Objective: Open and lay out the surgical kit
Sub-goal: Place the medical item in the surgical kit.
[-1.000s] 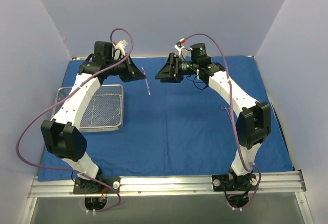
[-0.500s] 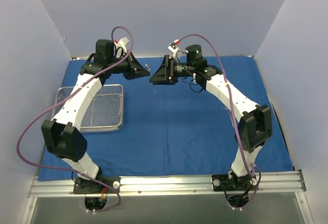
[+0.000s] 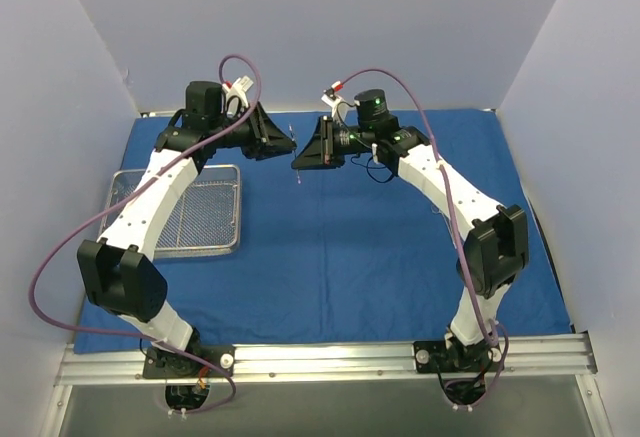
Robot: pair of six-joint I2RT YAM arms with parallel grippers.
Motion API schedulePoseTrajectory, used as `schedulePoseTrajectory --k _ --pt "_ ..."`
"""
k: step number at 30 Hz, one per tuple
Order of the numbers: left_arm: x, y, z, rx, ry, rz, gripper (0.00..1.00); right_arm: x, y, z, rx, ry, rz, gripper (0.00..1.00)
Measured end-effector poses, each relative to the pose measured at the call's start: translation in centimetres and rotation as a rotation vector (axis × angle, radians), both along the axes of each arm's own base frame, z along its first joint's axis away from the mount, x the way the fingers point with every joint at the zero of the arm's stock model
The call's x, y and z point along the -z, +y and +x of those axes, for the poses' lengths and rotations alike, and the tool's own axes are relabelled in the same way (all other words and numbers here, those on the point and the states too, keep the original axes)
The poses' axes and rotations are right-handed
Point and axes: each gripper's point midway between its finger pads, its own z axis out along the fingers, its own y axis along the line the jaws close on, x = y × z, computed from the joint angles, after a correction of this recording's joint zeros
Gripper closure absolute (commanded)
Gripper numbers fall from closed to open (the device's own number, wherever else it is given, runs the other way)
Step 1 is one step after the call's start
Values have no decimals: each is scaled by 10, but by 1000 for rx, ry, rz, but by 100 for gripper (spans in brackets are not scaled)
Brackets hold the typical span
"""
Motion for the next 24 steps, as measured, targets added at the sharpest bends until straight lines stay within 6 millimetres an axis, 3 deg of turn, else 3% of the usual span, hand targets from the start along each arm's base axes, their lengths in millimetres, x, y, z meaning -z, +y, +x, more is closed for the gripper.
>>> schedulePoseTrajectory --k 3,6,9,13,16,18,20,24 --pt "2 3 -1 2 -7 17 33 2 -3 5 26 -17 -38 100" --pt "8 12 -2 -10 -12 61 30 12 -11 15 77 -6 -95 100" --pt "17 35 -1 -51 -45 156 28 31 -31 31 153 24 -179 100" --pt "34 75 -3 -121 -78 346 30 70 -86 62 305 28 -394 100" --pt "53 106 -1 -156 -89 485 31 108 -140 68 407 30 -612 100" --pt "74 133 -2 -191 -63 551 31 139 -175 57 442 48 -774 100" --pt "98 164 -5 -241 -1 594 32 172 -208 31 436 85 -938 100" --pt "130 214 -12 -339 118 639 34 210 -259 -15 409 154 -1158 100"
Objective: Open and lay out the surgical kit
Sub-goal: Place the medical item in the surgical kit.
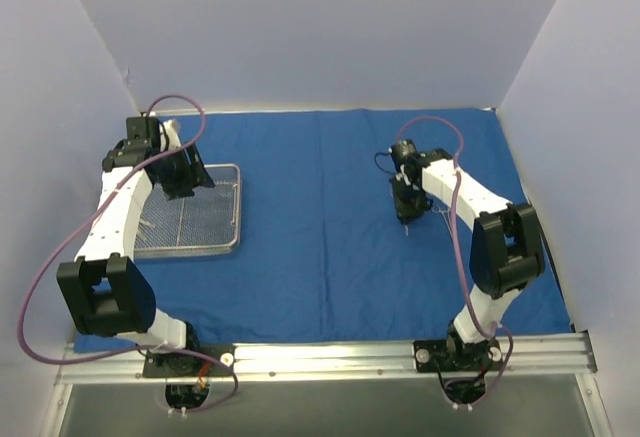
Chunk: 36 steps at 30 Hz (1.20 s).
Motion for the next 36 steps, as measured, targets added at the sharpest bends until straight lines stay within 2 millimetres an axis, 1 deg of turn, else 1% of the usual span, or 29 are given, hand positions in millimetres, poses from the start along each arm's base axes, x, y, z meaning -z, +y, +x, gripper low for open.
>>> schedulePoseTrajectory --k 2,5,8,10,13,17,21,25,36 --pt "0 5 2 -14 -1 7 36 8 -22 -12 26 21 -59 100" --pt "-1 1 8 0 -2 3 37 12 -43 -18 62 27 -114 100" --pt "2 0 17 7 5 0 37 16 -55 -18 87 17 -147 100" --pt "5 0 19 7 15 -1 37 19 -60 -17 100 15 -157 100" --pt "8 0 20 8 24 -4 37 25 -65 -17 109 17 -167 100" --pt "7 -1 20 10 24 -17 36 37 -72 -15 119 40 -176 100" --pt "6 3 20 1 23 -24 36 51 -76 -14 105 71 -188 100" --pt "5 5 20 -7 21 -28 36 59 -77 -12 83 84 -193 100" --pt "-1 6 19 -26 9 -38 36 61 -76 -11 55 89 -192 100"
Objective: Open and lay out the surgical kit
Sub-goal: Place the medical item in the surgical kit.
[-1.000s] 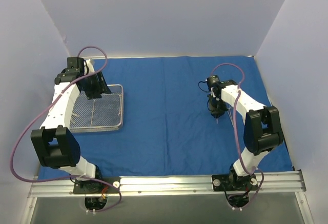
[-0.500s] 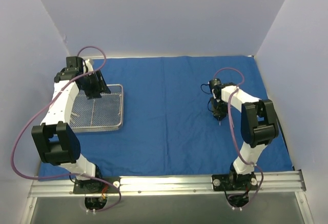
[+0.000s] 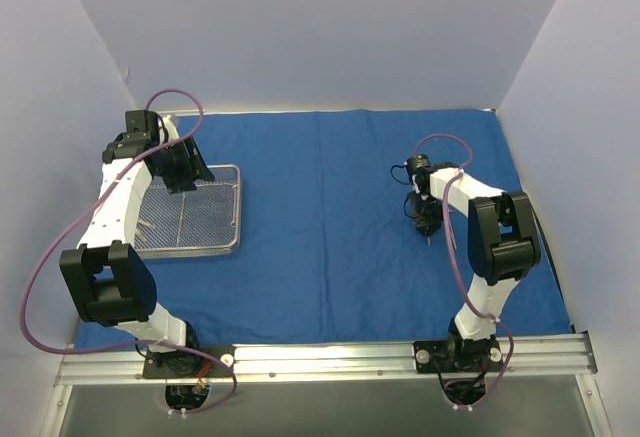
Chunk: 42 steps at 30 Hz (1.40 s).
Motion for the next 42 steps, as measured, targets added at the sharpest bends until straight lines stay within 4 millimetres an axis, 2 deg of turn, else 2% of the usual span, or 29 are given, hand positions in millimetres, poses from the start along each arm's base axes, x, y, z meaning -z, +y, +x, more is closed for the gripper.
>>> schedulePoseTrajectory --k 2,5,8,17,22,24,25,30,33,35,38,42 --pt "0 0 0 -2 -1 -1 36 0 0 0 0 0 2 97" --pt "-2 0 -1 -4 -4 -2 36 0 1 0 0 0 8 85" --pt "-4 0 -2 -6 -8 -3 36 1 3 0 3 -1 14 80" --pt "-7 -1 -7 -8 -15 -2 36 0 6 0 15 -5 32 75" --pt "-6 10 -13 -71 9 32 34 -5 13 2 38 -6 71 70" --pt "-5 18 -16 -117 28 43 33 -20 18 12 49 -23 89 66" --pt "-4 23 -18 -142 38 50 33 -32 22 23 53 -54 102 65" --pt "2 50 -28 -270 98 66 34 -123 50 93 29 -322 212 63" --pt "9 59 -35 -319 148 68 36 -167 70 105 -14 -437 266 63" --pt "15 59 -38 -334 183 61 36 -177 77 98 -34 -460 286 59" --pt "23 54 -44 -341 221 52 36 -165 76 81 -34 -433 294 57" --pt "25 48 -49 -333 247 49 36 -119 56 56 14 -314 258 52"
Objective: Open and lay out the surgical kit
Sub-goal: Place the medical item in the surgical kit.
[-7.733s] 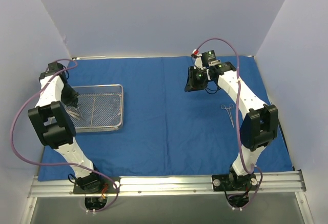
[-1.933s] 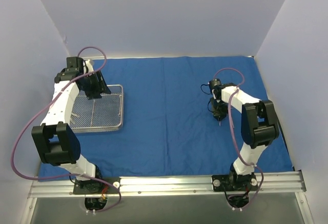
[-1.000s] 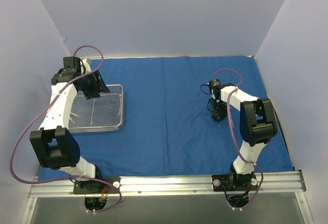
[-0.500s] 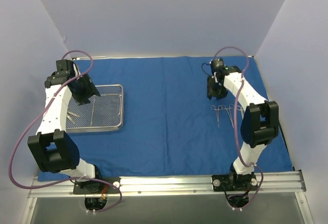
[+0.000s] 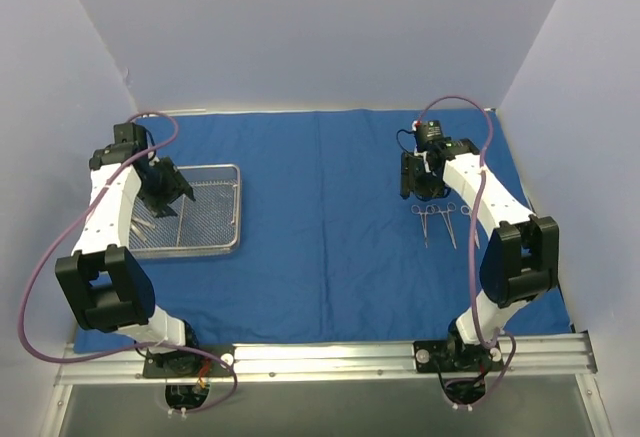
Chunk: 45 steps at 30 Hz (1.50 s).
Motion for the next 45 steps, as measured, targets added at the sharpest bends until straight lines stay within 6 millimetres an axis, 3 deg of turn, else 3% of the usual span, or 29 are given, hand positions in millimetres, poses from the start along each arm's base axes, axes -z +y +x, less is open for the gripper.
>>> schedulePoseTrajectory --k 4,21,35,45 --pt "1 -4 -1 14 3 3 36 28 -13 -16 18 82 -22 49" --pt "5 -16 8 48 -26 -48 36 91 -33 0 28 190 -75 46" --pt "18 -18 12 54 6 -69 36 108 -40 -8 43 226 -79 47" --pt "20 -19 13 55 14 -77 36 120 -35 -9 32 243 -54 54"
